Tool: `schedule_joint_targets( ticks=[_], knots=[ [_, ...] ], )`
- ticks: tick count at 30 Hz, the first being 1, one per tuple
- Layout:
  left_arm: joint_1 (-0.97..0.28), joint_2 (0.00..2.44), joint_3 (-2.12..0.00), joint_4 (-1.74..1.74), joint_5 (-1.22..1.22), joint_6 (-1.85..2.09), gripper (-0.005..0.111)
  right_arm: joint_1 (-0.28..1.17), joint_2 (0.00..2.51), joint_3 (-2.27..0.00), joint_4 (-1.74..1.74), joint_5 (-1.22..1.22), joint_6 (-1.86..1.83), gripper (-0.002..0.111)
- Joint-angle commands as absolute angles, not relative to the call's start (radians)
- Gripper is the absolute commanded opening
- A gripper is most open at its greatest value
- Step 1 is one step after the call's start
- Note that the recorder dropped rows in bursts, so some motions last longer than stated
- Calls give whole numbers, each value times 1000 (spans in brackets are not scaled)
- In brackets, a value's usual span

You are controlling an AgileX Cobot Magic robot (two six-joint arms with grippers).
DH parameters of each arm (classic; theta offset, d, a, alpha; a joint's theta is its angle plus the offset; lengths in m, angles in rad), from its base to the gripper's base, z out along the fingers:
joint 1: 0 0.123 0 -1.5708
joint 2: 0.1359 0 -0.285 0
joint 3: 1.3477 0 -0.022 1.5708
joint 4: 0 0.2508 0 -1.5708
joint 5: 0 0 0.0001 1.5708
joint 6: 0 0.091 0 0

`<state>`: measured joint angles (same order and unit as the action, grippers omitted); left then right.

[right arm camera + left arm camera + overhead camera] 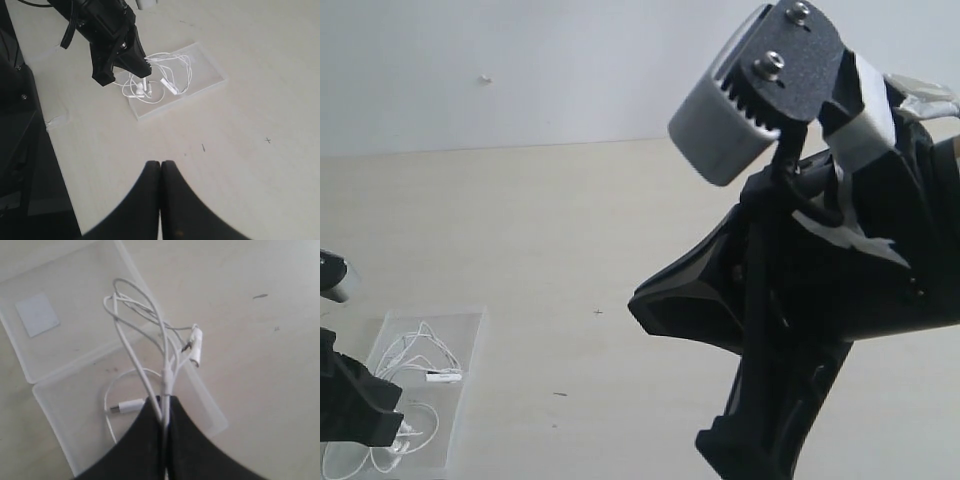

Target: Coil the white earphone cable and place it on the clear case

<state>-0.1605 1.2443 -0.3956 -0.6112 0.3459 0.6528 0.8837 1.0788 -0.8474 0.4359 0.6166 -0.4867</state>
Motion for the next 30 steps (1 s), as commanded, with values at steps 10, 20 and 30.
schedule_joint_targets(
  ticks=[10,20,30],
  knots=[
    [-159,1257,-395,-588,335,561,0,884,1070,-844,442,611,-486,0],
    [-159,1257,-395,-521,378,505,0,884,1070,-844,442,611,-488,0],
    [-159,1257,-395,-470,417,458,0,884,1070,-844,442,611,-488,0]
  ],
)
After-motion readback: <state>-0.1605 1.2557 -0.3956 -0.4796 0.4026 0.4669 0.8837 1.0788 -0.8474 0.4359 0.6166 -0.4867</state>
